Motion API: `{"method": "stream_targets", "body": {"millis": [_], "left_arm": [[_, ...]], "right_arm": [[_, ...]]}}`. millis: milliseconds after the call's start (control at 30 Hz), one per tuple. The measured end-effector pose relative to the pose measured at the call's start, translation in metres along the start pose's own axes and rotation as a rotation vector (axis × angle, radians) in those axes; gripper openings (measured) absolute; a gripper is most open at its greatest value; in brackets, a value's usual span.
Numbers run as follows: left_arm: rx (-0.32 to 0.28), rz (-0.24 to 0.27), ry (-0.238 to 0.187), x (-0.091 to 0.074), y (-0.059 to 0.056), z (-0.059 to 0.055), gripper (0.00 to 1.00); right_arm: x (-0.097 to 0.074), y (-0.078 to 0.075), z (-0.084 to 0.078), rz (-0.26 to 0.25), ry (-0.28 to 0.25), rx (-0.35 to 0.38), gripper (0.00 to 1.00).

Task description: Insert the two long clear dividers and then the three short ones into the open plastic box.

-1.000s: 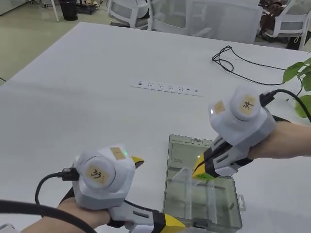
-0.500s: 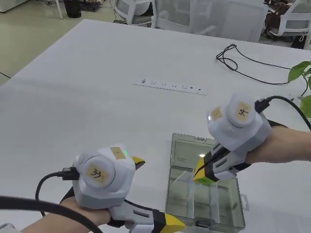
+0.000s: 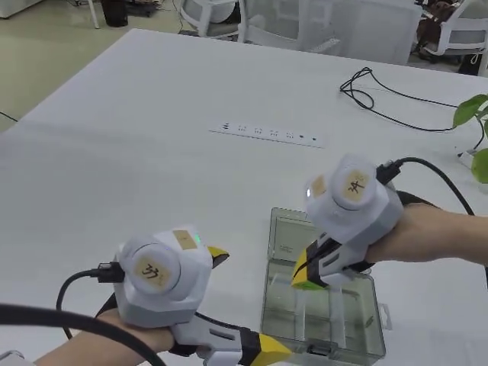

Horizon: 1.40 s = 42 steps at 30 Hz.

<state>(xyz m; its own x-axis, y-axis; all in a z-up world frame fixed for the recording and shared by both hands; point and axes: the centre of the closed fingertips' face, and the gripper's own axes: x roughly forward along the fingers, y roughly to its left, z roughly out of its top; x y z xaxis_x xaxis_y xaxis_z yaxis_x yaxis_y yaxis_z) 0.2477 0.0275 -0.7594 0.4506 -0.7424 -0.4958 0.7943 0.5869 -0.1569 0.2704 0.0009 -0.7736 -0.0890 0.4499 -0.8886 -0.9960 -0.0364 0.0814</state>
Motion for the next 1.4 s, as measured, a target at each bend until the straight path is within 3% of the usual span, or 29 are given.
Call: {"method": "stream_targets", "body": {"millis": [700, 1067, 1400], "left_arm": [[-0.003, -0.003, 0.005, 0.0, 0.0, -0.001, 0.95], [0.002, -0.009, 0.005, 0.0, -0.002, 0.0, 0.95], [0.014, -0.018, 0.002, 0.003, -0.005, 0.003, 0.95]], "right_arm": [[0.03, -0.001, -0.012, -0.007, 0.04, 0.009, 0.02], [0.037, -0.002, -0.016, -0.034, 0.083, -0.006, 0.01], [0.036, -0.001, -0.017, -0.037, 0.074, -0.039, 0.02]]}}
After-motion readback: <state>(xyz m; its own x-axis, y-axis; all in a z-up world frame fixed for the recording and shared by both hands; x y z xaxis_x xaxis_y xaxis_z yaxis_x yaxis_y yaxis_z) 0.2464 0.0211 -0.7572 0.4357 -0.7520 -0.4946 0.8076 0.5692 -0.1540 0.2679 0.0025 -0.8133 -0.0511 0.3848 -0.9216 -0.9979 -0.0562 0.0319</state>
